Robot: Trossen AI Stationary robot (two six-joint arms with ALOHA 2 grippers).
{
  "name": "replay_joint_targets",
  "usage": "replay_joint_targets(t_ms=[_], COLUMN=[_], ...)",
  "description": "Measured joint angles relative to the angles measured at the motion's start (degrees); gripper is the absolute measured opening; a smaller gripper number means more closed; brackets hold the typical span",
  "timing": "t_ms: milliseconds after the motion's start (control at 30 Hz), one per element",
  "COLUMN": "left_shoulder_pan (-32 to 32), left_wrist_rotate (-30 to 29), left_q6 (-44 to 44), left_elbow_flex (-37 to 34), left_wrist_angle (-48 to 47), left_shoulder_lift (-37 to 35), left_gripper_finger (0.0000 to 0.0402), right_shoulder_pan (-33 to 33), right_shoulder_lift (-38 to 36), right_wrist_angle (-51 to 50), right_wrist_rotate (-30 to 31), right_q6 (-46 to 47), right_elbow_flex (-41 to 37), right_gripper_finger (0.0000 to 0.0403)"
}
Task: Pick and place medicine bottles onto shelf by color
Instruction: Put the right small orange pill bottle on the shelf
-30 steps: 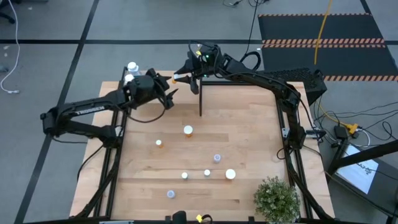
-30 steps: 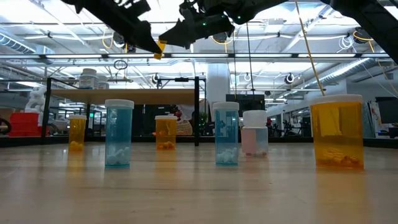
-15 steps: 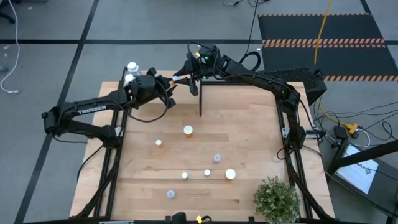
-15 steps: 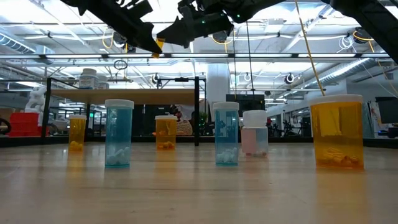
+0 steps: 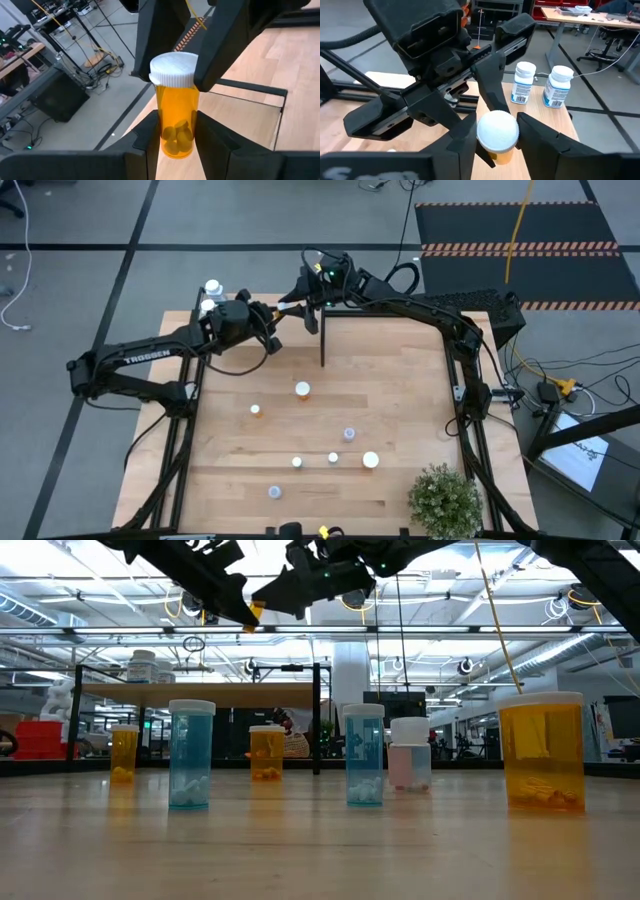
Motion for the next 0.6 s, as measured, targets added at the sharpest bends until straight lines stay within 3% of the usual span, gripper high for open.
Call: replay_joint_targets(t_ms=[367,500,600], left_shoulder_pan=[-0.82,-1.19,-1.49], left_wrist_rotate=[0.5,1.68,5.9], left_q6=[-3.71,-7.54,-10.5], left_elbow_flex=[-0.05,-0.01,-0.01], left_wrist_angle=[-2.33,-1.75,1.38], left_shoulder_lift=[-1.49,-2.54,-3.27], left_gripper_finger=[0.0111,0.0111,0.0111], right_shoulder_pan=[-0.04,0.27,1.22], right_shoulder_lift=[-4.22,-5.34,-5.11], right_wrist_angle=[-7.54,-15.9,-19.04], right_wrist_rotate=[0.17,0.31,0.5], right_q6=[-0.6,-2.14,-2.25], right_elbow_flex=[0.0,0.0,-0.83], right_gripper_finger=[0.0258,0.0275,0.0273])
